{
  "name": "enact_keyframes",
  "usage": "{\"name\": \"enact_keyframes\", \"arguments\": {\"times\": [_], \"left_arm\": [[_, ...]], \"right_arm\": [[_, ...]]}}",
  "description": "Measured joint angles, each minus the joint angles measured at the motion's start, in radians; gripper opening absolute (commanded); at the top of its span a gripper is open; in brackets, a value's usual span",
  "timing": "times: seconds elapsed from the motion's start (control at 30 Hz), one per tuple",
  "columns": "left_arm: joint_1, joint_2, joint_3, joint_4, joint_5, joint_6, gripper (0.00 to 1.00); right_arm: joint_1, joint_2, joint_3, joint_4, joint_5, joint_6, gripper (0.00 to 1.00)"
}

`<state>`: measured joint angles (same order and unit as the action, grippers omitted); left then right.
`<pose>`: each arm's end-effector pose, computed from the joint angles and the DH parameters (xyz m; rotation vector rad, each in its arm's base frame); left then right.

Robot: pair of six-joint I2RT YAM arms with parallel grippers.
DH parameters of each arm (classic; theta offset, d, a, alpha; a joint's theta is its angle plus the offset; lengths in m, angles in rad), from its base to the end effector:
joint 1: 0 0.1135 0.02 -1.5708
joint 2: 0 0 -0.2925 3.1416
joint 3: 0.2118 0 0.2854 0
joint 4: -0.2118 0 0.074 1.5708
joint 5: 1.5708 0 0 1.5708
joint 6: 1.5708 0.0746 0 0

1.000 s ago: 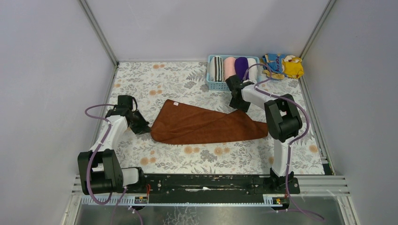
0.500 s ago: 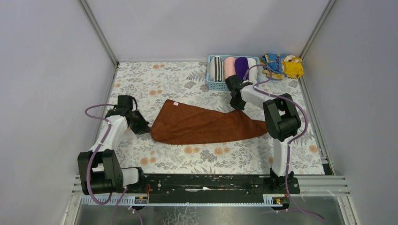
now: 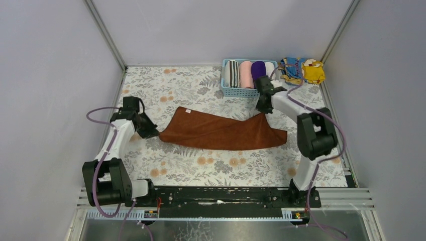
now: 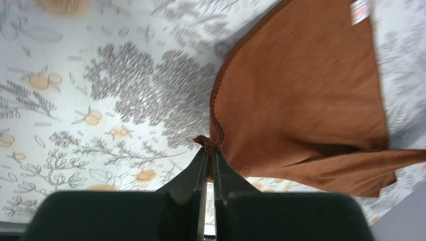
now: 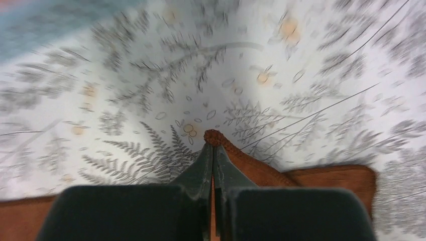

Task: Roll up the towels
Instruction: Flatten out the towel at the center of the board.

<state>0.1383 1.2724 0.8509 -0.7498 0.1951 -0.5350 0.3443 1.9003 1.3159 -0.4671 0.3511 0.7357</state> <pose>0.2698 0.0230 0.1981 -0.8614 2.6272 -0.3755 0.4341 0.1284 0.1613 0.6069 2.4503 -0.0392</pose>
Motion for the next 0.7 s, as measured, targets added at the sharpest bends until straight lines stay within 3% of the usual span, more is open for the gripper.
{"name": "enact_keyframes", "arguments": {"times": [0.13,0.3,0.5,0.6,0.7], "left_arm": [[0.003,0.056,0.153,-0.023,-0.001,-0.031,0.0],[0.008,0.171,0.496,-0.038,-0.001,-0.061,0.0],[0.009,0.236,0.839,-0.082,0.004,-0.067,0.0],[0.009,0.217,0.892,-0.084,0.008,-0.063,0.0],[0.009,0.154,0.83,-0.08,0.008,-0.06,0.0]], "right_arm": [[-0.051,-0.174,0.0,0.027,-0.01,-0.111,0.0],[-0.103,-0.418,0.026,0.1,-0.032,-0.261,0.0],[-0.117,-0.589,0.044,0.19,-0.057,-0.428,0.0],[-0.117,-0.655,0.02,0.228,-0.059,-0.483,0.0],[-0.117,-0.751,-0.067,0.256,-0.061,-0.506,0.0]]}}
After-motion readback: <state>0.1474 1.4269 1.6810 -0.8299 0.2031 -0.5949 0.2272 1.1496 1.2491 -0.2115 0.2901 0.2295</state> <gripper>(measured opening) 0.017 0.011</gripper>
